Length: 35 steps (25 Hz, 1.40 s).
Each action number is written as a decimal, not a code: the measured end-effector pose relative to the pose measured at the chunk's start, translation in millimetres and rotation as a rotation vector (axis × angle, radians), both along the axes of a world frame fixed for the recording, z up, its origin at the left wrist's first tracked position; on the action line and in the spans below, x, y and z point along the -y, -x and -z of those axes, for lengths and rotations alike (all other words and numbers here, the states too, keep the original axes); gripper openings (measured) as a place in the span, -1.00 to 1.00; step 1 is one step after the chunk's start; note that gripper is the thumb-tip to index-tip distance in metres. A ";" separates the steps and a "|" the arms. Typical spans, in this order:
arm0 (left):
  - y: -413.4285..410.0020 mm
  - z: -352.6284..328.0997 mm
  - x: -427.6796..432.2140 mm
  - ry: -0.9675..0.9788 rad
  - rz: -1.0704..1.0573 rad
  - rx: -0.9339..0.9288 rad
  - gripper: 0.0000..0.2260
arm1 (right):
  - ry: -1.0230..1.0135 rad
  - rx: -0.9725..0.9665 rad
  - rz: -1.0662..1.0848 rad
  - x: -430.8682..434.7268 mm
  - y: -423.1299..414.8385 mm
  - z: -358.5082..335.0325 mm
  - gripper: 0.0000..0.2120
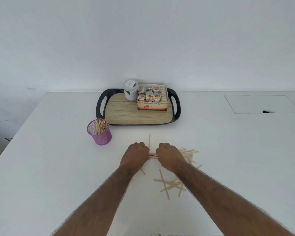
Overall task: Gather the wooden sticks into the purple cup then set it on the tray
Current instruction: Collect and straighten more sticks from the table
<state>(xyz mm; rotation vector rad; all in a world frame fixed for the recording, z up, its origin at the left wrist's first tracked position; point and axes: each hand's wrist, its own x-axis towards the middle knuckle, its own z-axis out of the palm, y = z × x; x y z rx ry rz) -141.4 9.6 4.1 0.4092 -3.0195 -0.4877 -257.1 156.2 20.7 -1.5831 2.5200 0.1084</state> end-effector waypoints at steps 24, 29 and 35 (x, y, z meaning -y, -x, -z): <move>-8.7 14.0 -4.6 -0.042 0.033 -0.135 -0.94 | 0.057 -0.063 -0.060 13.6 -16.4 -4.4 -0.82; -15.2 18.7 -1.1 -0.156 -0.140 -0.126 -0.60 | 0.074 -0.032 -0.049 12.1 -11.1 -5.3 -0.80; -16.5 13.6 -0.6 -0.101 -0.153 -0.117 -0.89 | 0.055 -0.064 -0.073 7.7 -13.7 -4.7 -0.78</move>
